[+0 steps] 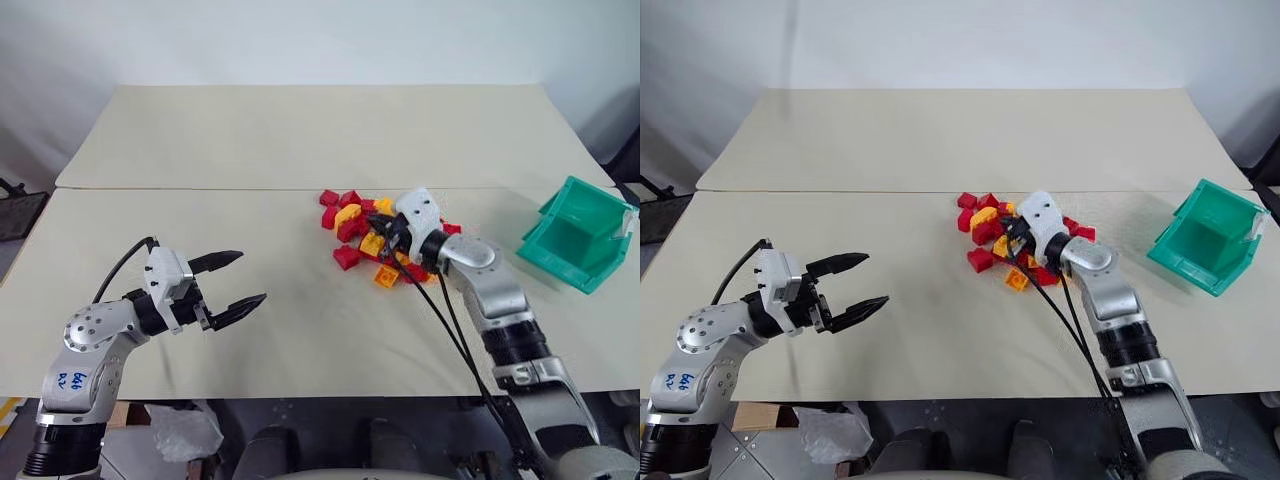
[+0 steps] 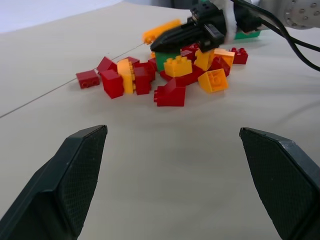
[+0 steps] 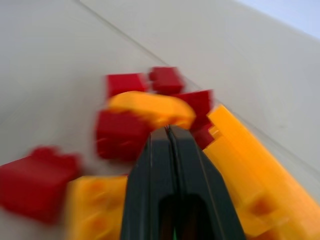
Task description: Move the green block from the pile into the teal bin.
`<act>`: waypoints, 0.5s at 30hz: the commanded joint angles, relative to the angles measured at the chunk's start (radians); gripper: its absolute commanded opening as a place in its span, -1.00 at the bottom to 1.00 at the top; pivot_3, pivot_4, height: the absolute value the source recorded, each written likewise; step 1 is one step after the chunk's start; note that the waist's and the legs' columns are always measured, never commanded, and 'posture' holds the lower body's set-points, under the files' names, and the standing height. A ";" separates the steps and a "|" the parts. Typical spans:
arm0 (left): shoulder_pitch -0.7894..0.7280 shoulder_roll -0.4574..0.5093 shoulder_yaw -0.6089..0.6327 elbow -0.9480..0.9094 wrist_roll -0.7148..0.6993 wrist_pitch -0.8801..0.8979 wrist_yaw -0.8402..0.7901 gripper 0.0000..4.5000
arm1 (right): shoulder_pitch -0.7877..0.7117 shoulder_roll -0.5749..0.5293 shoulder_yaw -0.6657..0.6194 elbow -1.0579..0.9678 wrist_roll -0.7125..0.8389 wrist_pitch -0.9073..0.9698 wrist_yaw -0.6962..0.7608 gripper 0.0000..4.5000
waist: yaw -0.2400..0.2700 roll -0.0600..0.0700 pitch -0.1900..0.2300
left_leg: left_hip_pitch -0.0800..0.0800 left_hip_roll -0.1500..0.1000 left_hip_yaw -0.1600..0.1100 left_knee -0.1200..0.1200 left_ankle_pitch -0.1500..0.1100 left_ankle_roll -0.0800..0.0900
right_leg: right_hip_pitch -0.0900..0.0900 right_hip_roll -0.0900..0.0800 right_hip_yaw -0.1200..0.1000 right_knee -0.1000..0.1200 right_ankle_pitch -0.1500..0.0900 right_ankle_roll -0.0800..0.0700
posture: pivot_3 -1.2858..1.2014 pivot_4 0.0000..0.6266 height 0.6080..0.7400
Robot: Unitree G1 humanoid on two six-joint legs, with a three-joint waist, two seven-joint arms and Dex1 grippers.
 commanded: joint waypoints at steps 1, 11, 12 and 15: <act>0.001 0.000 0.018 -0.033 -0.024 0.009 0.003 1.00 | -0.033 -0.021 -0.039 0.095 -0.017 -0.072 -0.005 -0.99 | -0.001 0.000 0.000 | 0.000 0.000 0.000 0.000 0.000 0.000 | 0.000 0.000 0.000 0.000 0.000 0.000 | 0.03 -0.52 1.00; 0.013 -0.003 0.011 -0.069 -0.039 0.065 0.011 1.00 | -0.031 -0.106 0.020 0.226 -0.094 -0.146 0.137 -0.99 | -0.014 0.000 0.000 | 0.001 0.000 0.000 0.000 0.000 0.000 | 0.001 0.000 0.000 0.000 0.000 0.000 | 0.03 -0.52 1.00; 0.012 -0.004 0.012 -0.069 -0.039 0.067 0.013 1.00 | -0.023 -0.107 0.036 0.212 -0.104 -0.152 0.157 -0.99 | -0.015 0.000 0.000 | 0.001 0.001 0.000 0.000 0.000 0.000 | 0.001 0.000 0.000 0.000 0.000 0.000 | 0.03 -0.52 1.00; 0.001 -0.008 0.010 -0.066 -0.039 0.071 0.018 1.00 | 0.014 -0.082 0.069 0.117 -0.093 -0.115 0.209 -0.99 | -0.015 -0.001 0.000 | 0.001 0.001 0.000 0.000 0.000 0.000 | 0.002 0.001 0.000 0.000 0.000 0.000 | 0.03 -0.52 1.00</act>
